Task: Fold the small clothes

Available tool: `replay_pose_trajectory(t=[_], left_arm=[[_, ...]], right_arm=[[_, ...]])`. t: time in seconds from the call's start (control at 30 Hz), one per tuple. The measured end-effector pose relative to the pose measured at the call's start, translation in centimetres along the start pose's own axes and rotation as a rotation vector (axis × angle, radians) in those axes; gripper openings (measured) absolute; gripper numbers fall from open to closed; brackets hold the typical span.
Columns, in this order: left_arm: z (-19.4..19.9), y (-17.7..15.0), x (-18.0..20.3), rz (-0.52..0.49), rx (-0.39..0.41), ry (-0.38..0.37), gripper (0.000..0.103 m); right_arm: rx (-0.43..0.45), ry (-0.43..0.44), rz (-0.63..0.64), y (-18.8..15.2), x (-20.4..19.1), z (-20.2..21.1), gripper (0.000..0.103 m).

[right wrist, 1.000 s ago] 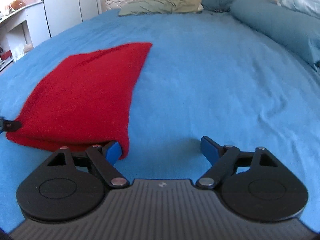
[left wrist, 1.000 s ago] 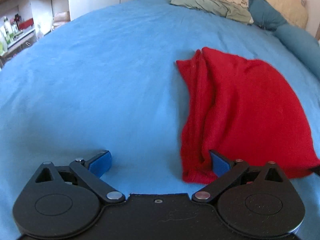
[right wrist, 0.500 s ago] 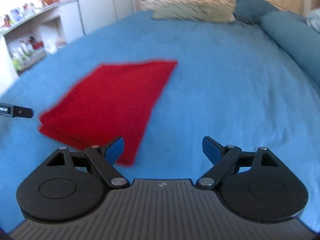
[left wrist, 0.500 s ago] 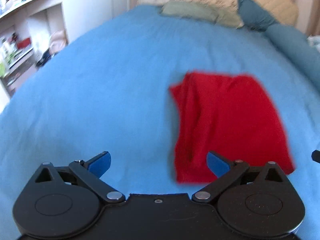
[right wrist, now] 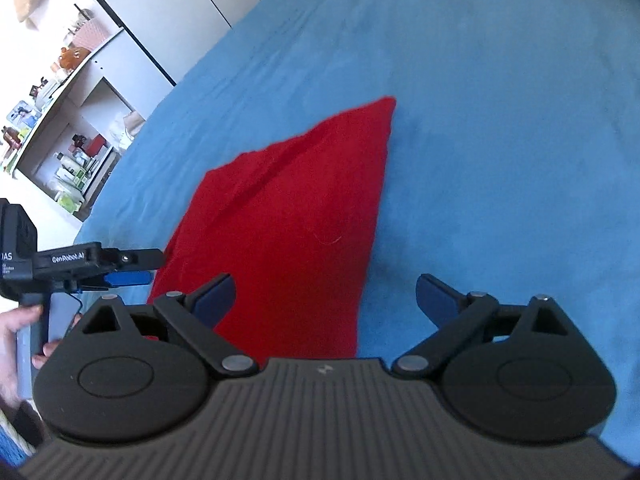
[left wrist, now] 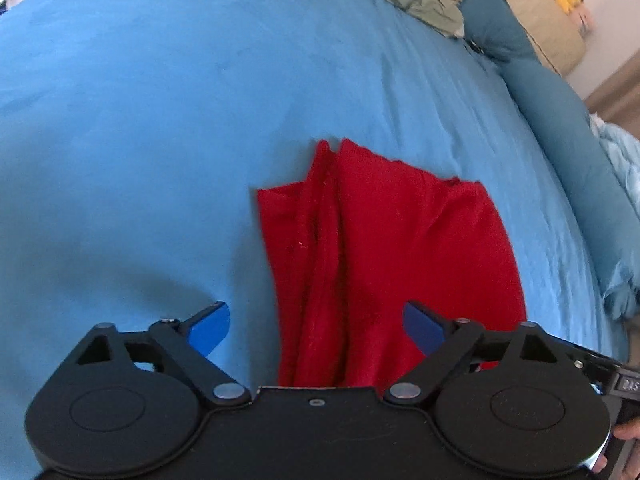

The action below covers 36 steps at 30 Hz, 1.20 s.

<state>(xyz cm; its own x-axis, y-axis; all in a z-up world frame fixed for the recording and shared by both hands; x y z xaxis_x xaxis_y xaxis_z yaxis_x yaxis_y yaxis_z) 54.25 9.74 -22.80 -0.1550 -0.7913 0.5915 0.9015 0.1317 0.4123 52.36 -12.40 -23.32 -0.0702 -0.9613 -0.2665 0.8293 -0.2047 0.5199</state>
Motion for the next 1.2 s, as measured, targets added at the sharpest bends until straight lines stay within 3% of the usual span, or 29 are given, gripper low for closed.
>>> replay_pose_trajectory(t=[0.17,0.2,0.23,0.27,0.33,0.4,0.57,0.73,0.9,0.97,1.07,1.17,1.2], left_arm=[[-1.3,-0.4,0.2,-0.045,-0.006,-0.024,0.069],[-1.6,-0.4,0.3,-0.044,-0.006,-0.036,0.057],[-1.7,-0.5,0.5,-0.039,-0.005,-0.051,0.051],[-1.6,-0.5,0.7,-0.043,0.0,-0.055,0.042],[-1.3,-0.4,1.2,-0.069,0.012,-0.042,0.028],[-0.7,-0.4,1.7,-0.076,0.019,-0.035,0.023],[1.1,-1.0,5.0,-0.115,0.034,-0.046,0.021],[3.6,-5.1,10.9,-0.217,0.033,-0.076,0.021],[4.1,-11.8,15.1,-0.256,0.03,-0.103,0.022],[3.6,-14.7,15.7,-0.27,0.029,-0.093,0.022],[2.2,-18.3,15.2,-0.216,-0.002,-0.086,0.022],[2.0,-19.6,14.8,-0.25,0.019,-0.01,0.031],[2.2,-19.7,14.9,-0.268,0.03,0.014,0.046]], right_arm=[[-0.034,0.03,-0.035,-0.7,-0.6,-3.3,0.103],[-0.019,0.034,-0.042,-0.6,-0.6,-3.5,0.102],[-0.002,0.038,-0.044,-0.5,-0.9,-3.5,0.081],[0.004,0.047,-0.039,-0.4,-1.2,-3.6,0.068],[0.011,0.035,-0.02,-0.3,-1.8,-3.6,0.048],[0.038,0.017,0.017,0.0,-2.4,-2.9,0.04],[0.085,0.014,0.043,0.6,-2.9,0.7,0.036],[0.117,0.011,0.077,-1.2,-1.5,7.1,0.036],[0.161,-0.027,0.123,-5.8,1.8,13.0,0.037],[0.136,-0.031,0.085,-8.1,3.5,13.8,0.037],[0.079,-0.054,0.036,-11.9,6.1,13.4,0.038],[0.06,-0.075,0.014,-14.3,8.0,12.8,0.046],[0.062,-0.08,0.004,-14.7,8.5,12.8,0.053]])
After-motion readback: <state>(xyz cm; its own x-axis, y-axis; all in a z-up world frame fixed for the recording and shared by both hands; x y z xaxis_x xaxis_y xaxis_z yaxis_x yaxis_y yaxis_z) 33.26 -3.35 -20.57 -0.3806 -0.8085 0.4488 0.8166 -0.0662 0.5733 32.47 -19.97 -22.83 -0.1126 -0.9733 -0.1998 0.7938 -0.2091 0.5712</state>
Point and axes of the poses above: each gripper's, at about its wrist camera, not at the fingertips, and z roughly against the way its jaws point, x to its right, y to its top, the point moved 9 cm from there along -z, roughly the way its jaws point, and after that the axes turned 14 degrees about -y, right-handed, at the moved point
